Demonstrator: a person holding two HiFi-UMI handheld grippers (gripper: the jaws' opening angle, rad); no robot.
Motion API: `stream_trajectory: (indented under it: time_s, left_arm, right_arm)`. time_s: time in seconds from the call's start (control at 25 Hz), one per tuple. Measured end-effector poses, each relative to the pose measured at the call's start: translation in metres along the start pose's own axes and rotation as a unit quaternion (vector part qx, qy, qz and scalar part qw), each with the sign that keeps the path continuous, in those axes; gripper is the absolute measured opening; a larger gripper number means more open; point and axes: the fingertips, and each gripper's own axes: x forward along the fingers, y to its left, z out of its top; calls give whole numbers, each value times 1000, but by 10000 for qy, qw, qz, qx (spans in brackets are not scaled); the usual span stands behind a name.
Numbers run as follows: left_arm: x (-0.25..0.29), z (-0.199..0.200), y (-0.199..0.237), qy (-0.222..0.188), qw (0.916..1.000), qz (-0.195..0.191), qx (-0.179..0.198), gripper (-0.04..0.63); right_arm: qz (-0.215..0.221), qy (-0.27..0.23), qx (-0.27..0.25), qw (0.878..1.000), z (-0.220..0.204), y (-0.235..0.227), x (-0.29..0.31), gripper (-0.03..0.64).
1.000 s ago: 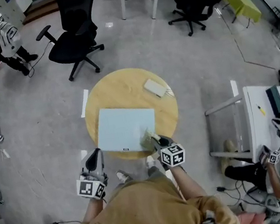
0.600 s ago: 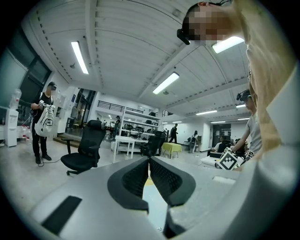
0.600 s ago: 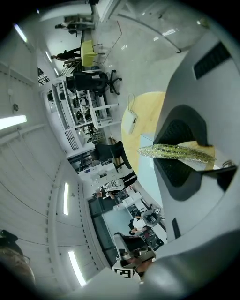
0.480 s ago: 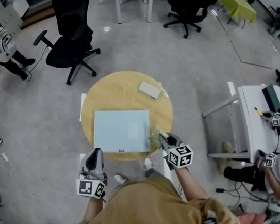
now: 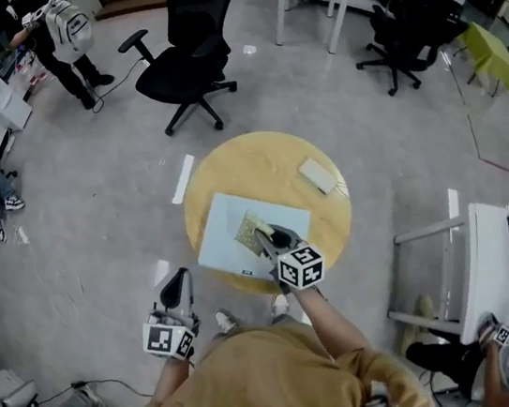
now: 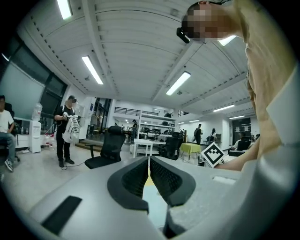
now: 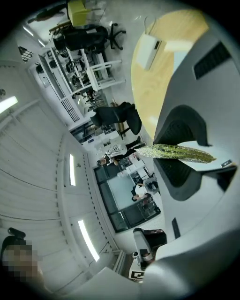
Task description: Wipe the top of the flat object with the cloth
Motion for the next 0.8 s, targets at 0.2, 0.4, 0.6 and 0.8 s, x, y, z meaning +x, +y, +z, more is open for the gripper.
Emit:
stream_trajectory:
  time_s: [0.2, 0.4, 0.6, 0.8]
  left_arm:
    - [-8, 7, 19, -38, 9994, 332, 5, 15]
    - [-2, 2, 25, -34, 9988, 480, -33, 15]
    - [-3, -14, 38, 137, 9969, 759, -129, 15]
    - [1, -21, 43, 264, 9946, 988, -167, 15]
  right_arm:
    - [482, 238, 16, 9986, 3, 31, 61, 63]
    - [563, 565, -59, 9968, -9, 25, 112, 63]
    - [671, 834, 140, 9942, -25, 12, 158, 63]
    - [622, 1080, 330, 9917, -36, -8, 185, 61]
